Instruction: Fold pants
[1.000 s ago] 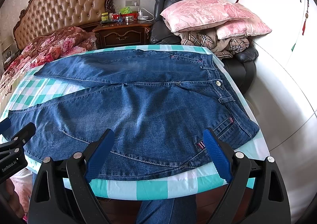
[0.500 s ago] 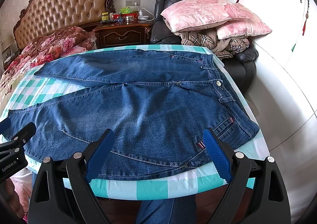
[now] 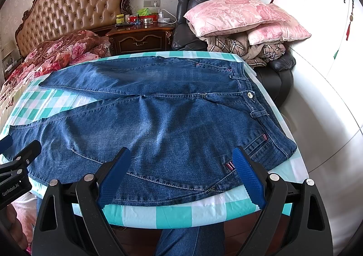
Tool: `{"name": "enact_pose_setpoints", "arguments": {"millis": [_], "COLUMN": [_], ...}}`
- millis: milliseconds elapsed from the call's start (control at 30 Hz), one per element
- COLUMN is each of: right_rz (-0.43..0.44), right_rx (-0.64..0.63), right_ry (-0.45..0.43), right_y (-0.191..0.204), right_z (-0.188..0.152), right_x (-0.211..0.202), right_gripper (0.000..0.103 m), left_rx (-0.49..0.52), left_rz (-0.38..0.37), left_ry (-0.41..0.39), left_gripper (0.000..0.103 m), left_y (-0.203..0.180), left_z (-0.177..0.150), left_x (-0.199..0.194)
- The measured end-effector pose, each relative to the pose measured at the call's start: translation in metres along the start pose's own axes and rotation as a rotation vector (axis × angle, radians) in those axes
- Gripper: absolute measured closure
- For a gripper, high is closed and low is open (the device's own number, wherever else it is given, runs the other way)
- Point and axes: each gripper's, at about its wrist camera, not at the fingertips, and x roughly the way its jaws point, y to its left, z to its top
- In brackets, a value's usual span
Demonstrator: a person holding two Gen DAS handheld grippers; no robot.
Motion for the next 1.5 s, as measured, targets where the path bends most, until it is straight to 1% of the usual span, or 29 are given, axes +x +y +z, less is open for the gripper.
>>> {"name": "enact_pose_setpoints", "arguments": {"millis": [933, 1000, 1033, 1100, 1133, 1200, 1233, 1267, 1300, 1333, 1433, 1500], "right_rz": [0.004, 0.013, 0.045, 0.138, 0.158, 0.096, 0.061, 0.054, 0.057, 0.056, 0.025, 0.032], "right_rx": [0.000, 0.001, 0.015, 0.053, 0.079, 0.130, 0.154, 0.168, 0.191, 0.201, 0.167, 0.169], "right_ry": [0.008, 0.010, 0.019, 0.039, 0.040, 0.042, 0.046, 0.064, 0.099, 0.121, 0.177, 0.217], "right_y": [-0.001, -0.004, -0.009, -0.025, -0.040, -0.072, -0.093, -0.109, -0.131, -0.143, -0.174, -0.188], "right_z": [-0.003, -0.002, 0.002, 0.016, 0.031, 0.063, 0.084, 0.101, 0.123, 0.138, 0.177, 0.195], "right_x": [0.005, 0.008, 0.013, 0.026, 0.038, 0.062, 0.081, 0.099, 0.126, 0.146, 0.211, 0.248], "right_gripper": [0.015, 0.015, 0.015, 0.015, 0.015, 0.015, 0.015, 0.015, 0.015, 0.015, 0.015, 0.015], "left_rx": [-0.001, 0.000, 0.002, 0.004, 0.007, 0.024, 0.026, 0.028, 0.031, 0.027, 0.004, 0.004], "left_rz": [-0.002, -0.006, -0.014, -0.049, -0.062, -0.146, -0.189, -0.213, -0.243, -0.263, -0.288, -0.272], "left_ry": [0.004, 0.002, 0.001, 0.000, 0.000, 0.013, 0.020, 0.031, 0.050, 0.067, 0.109, 0.139], "left_gripper": [0.001, 0.001, 0.001, 0.001, 0.001, 0.001, 0.001, 0.001, 0.001, 0.001, 0.001, 0.002], "left_y": [-0.002, -0.001, -0.001, -0.003, -0.004, -0.009, -0.011, -0.012, -0.015, -0.016, -0.015, -0.013], "left_z": [-0.002, -0.003, -0.004, -0.007, -0.008, -0.010, -0.011, -0.009, -0.009, -0.009, -0.004, 0.001], "left_x": [0.001, 0.002, 0.003, 0.007, 0.009, 0.022, 0.026, 0.032, 0.039, 0.046, 0.063, 0.080]}}
